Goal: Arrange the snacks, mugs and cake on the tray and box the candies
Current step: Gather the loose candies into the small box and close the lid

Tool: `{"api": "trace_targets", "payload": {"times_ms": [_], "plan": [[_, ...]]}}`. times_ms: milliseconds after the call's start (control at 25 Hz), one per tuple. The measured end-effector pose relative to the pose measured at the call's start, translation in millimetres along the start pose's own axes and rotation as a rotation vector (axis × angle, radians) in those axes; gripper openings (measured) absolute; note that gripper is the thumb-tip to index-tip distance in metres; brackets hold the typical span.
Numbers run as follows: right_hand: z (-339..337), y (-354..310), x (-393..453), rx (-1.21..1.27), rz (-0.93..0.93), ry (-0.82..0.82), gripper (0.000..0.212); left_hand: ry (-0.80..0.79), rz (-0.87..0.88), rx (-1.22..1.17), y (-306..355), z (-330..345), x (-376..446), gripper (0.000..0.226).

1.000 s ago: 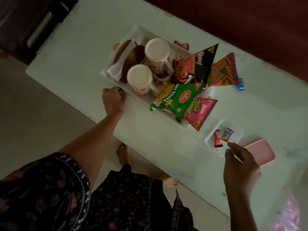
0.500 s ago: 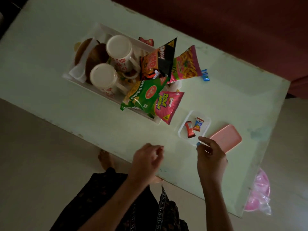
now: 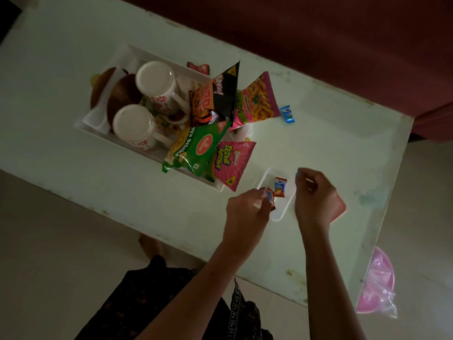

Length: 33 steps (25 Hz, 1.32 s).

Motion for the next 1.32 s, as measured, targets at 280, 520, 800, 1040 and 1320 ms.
{"api": "trace_targets", "payload": {"times_ms": [280,520,800,1040,1320], "plan": [[67.8,-48.5,94.1,-0.370,-0.377,-0.343,0.060,-0.040,-0.217,-0.150,-9.0,-12.8,-22.6,0.012],[73.5,-23.1,105.8,-0.581,-0.433,-0.410,0.050,0.008,-0.165,-0.231,3.7,-35.8,-0.5,0.010],[71.1,-17.8,75.7,-0.437,-0.155,-0.236,0.022,0.267,0.155,-0.147,25.8,-102.7,128.5,0.013],[74.1,-39.3,83.3,-0.508,-0.018,-0.283,0.018,0.235,0.188,0.225,10.3,-134.3,273.0,0.014],[84.6,-42.0,84.7,-0.516,0.130,-0.232,0.018,-0.277,0.009,0.746,-36.3,-115.4,339.3,0.029]]}}
Point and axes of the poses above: each hand's wrist, its own x-axis towards the middle knuckle, its own z-axis out of the palm, y = z × x, the point moved 1 cm from there along x, towards the middle knuckle, and after that the axes turned 9 degrees about z, right-handed, at the moved point
